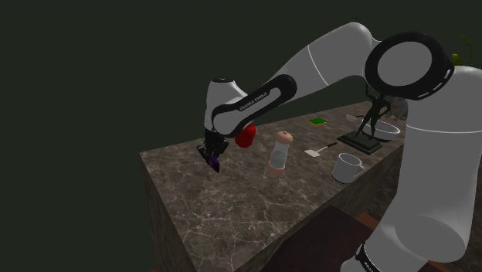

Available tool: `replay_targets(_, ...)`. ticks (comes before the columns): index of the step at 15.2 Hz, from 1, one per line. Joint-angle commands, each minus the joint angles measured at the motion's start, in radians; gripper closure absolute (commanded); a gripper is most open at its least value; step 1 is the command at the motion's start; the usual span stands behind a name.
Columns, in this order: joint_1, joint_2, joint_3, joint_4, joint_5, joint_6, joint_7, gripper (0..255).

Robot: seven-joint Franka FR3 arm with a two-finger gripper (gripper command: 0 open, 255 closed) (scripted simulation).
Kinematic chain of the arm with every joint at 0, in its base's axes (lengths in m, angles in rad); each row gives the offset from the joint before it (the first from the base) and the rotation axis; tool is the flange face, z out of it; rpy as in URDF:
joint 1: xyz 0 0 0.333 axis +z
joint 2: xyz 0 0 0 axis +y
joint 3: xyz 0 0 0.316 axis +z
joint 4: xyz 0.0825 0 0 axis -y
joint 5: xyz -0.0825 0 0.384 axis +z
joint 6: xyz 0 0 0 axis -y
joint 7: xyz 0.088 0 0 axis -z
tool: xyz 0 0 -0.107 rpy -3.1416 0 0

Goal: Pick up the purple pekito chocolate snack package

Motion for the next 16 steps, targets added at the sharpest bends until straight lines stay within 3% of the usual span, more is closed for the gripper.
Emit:
replay_targets(1,-0.001,-0.013,0.003,0.004,0.005,-0.017,-0.004,255)
replay_targets(16,-0.01,-0.106,0.017,0.065,0.045,-0.168,-0.035,255)
